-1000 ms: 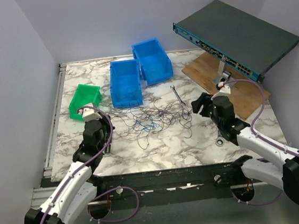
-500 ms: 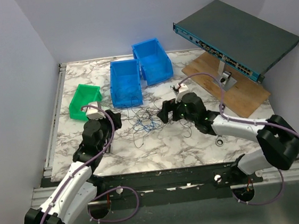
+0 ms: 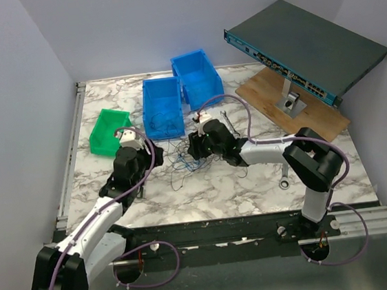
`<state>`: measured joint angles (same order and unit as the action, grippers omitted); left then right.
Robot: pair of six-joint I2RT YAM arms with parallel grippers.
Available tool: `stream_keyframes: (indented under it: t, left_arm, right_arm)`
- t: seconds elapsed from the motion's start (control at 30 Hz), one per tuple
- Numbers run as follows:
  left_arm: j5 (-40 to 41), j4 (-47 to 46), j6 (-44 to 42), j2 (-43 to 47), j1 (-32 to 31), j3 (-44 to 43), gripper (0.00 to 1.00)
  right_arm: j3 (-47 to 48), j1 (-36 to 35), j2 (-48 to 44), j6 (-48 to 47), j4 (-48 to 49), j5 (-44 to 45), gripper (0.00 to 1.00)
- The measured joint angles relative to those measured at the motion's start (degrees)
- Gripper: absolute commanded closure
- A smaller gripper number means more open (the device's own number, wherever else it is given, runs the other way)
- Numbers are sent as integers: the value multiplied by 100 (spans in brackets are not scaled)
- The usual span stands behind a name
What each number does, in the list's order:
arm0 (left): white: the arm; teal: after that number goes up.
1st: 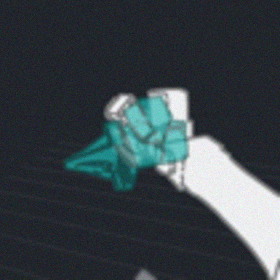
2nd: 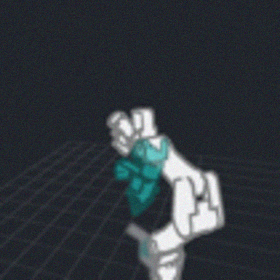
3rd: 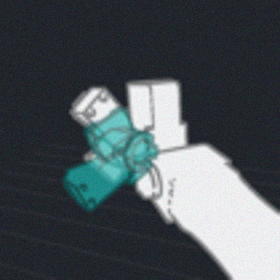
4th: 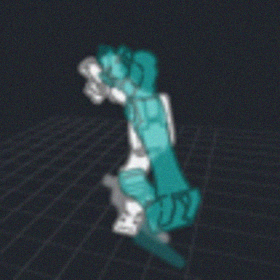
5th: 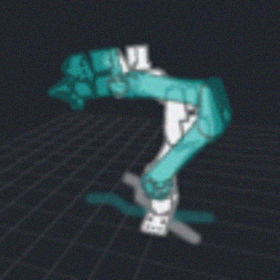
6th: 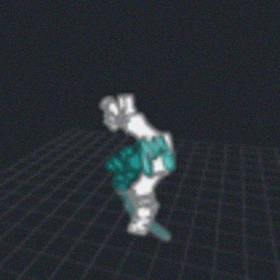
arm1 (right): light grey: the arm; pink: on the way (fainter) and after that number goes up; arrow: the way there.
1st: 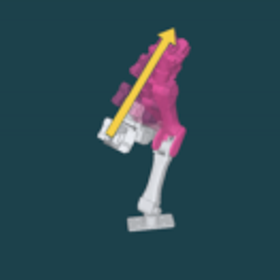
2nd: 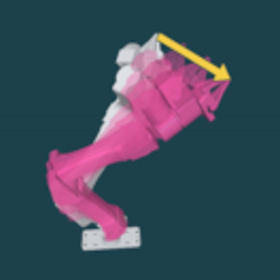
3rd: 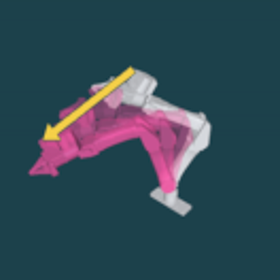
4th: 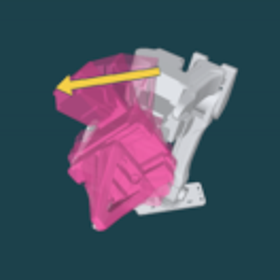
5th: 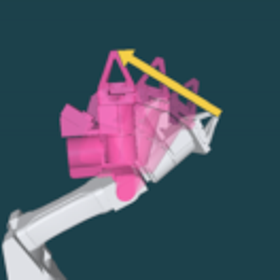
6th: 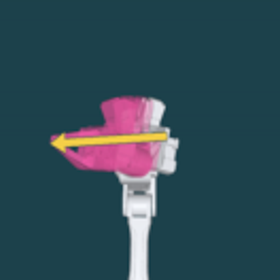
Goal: Untangle the cables
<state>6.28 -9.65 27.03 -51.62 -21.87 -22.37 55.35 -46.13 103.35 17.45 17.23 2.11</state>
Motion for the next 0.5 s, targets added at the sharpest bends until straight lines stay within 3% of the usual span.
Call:
stream_keyframes:
  t: [0.1, 0.13, 0.5]
  left_arm:
    - [-186, -55, 2, -210, 0, -26, 35]
    - [-236, -57, 2, -354, 0, -72, 35]
    - [-450, 254, -90, -2085, 0, -1228, 39]
  right_arm:
    - [24, -44, 92, -28, 66, 111, 96]
    - [0, -46, 76, -7, 111, 181, 99]
    - [-1585, -68, -1207, 210, 896, 890, 99]
